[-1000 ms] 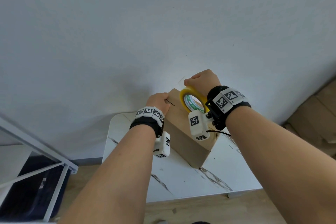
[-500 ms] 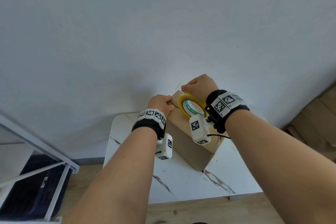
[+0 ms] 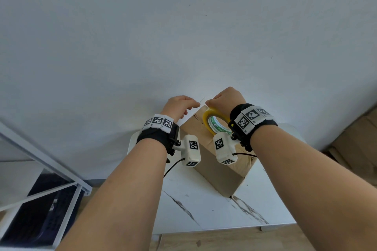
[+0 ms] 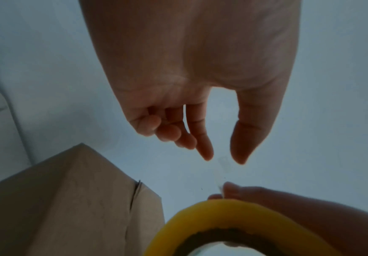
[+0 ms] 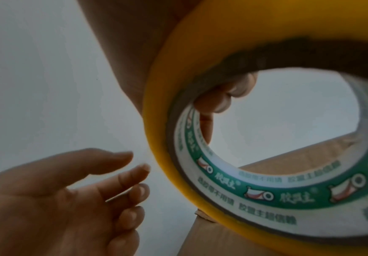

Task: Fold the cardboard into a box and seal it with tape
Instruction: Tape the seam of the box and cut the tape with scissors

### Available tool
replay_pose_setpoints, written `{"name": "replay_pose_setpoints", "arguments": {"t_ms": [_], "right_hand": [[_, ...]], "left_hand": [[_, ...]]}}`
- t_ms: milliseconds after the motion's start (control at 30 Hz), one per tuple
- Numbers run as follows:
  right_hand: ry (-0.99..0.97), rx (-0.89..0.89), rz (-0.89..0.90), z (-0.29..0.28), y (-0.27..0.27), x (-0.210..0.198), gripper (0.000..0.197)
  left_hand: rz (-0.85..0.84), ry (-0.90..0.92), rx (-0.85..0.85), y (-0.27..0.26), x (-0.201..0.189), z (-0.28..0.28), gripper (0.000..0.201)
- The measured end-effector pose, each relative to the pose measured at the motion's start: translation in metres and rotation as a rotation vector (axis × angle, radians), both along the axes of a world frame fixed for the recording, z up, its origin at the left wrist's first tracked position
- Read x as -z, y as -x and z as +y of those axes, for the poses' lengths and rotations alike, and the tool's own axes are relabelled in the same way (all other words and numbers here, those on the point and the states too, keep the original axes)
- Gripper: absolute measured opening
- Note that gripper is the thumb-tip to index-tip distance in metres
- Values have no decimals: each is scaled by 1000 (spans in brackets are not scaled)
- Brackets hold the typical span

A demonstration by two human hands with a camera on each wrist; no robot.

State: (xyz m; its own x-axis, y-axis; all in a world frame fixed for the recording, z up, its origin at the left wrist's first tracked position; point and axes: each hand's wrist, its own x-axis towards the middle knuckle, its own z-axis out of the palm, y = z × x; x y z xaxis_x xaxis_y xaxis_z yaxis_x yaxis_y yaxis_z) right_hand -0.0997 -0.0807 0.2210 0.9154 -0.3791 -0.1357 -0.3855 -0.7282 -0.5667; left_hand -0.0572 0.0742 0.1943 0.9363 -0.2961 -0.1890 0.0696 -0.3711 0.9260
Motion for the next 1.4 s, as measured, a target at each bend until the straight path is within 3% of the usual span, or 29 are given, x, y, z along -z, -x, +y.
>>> {"name": "replay_pose_setpoints", "arguments": {"t_ms": [267, 467, 567, 633, 700, 867, 1100, 1267, 1400], "right_hand": [[16, -10, 20, 2, 0, -1, 44], [34, 11, 7, -4, 4, -4, 32], [36, 13, 30, -8, 7, -6, 44], [-13, 10, 23, -10, 10, -6, 50], [-72, 8, 28, -10, 12, -3, 51], [-120, 30, 10, -9, 12, -1, 51], [-214, 26, 2, -9, 14, 4, 58], [-279, -25, 114, -9, 25, 3, 57], [-360, 33, 177, -13, 24, 5, 74]], "left_hand": [[-46, -67, -34, 0, 1, -2, 10], [-56, -138, -21, -1, 12, -13, 12], [-91, -177, -45, -1, 18, -16, 18], [-100, -189, -59, -3, 22, -18, 11], [-108, -234, -59, -2, 24, -22, 9], [-84, -262, -68, -4, 30, -31, 25], [-100, -266, -86, -10, 38, -30, 23], [-105, -255, -96, -10, 41, -29, 24], [-65, -230, -112, -13, 41, -28, 26]]}}
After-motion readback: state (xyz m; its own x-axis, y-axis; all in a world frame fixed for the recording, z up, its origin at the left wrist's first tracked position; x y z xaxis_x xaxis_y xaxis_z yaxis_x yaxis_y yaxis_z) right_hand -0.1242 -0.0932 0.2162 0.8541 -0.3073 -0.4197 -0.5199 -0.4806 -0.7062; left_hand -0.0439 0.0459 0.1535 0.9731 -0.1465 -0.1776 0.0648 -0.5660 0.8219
